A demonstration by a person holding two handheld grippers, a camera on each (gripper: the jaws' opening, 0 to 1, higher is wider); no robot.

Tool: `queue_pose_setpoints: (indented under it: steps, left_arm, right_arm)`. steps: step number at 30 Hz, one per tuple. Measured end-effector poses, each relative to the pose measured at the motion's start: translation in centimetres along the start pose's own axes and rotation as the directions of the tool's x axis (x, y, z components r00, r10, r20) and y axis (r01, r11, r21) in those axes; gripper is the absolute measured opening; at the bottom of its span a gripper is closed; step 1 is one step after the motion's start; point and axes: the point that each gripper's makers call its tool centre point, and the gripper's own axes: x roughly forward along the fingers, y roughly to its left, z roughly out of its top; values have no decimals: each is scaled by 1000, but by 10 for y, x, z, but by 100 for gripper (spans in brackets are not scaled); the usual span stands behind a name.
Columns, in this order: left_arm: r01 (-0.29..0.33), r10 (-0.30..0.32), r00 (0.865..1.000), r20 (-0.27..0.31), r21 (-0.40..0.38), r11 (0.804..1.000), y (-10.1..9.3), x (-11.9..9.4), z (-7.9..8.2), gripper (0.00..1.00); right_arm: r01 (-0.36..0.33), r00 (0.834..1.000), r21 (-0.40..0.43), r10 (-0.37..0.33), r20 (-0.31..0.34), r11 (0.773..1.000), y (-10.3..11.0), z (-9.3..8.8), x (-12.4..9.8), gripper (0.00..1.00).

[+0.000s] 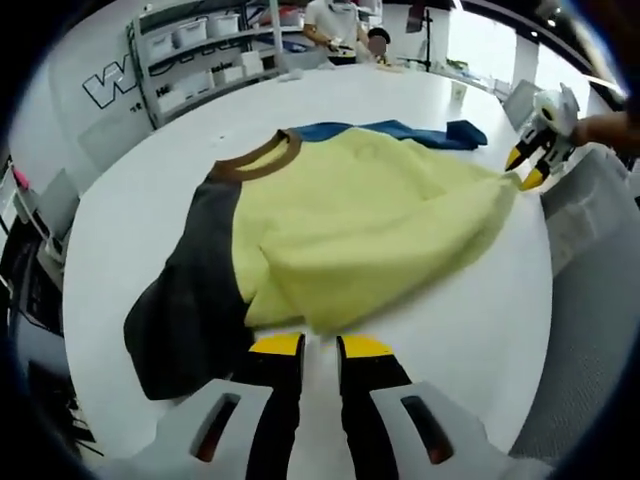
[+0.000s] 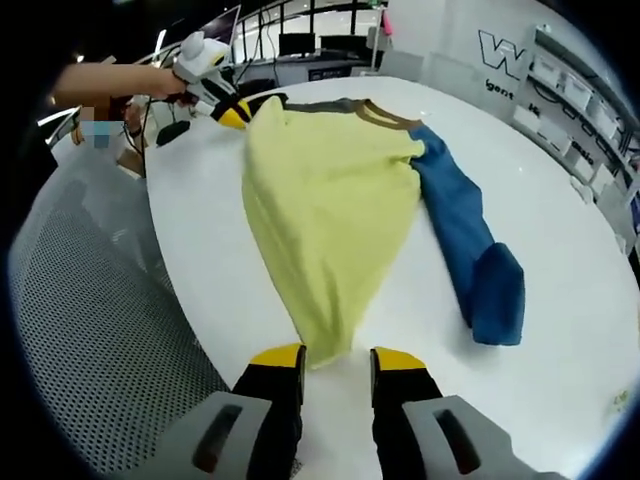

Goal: Fold the garment on the visible template until the final outline fits inside the template.

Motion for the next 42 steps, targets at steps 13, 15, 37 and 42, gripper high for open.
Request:
queue_pose_setpoints:
  steps: [13, 15, 37, 42]
  left_arm:
    - [62, -62, 998, 3, -10, 998, -14, 4, 2, 6]
    - [72, -72, 997, -10, -35, 997, -17, -1, -3, 6]
    - [51, -61, 997, -57, -167, 985, -41, -62, -55, 7]
    - [58, -76, 994, -79, -200, 978, -52, -66, -68, 7]
  right_arm:
    - [-46, 999, 67, 47, -12, 997, 10, 1, 6, 0]
    - [-49, 999, 66, 50, -12, 997, 10, 1, 6, 0]
    - [-116, 993, 27, 116, -16, 993, 27, 0, 4, 0]
    - [-130, 991, 20, 131, -21, 991, 32, -1, 2, 0]
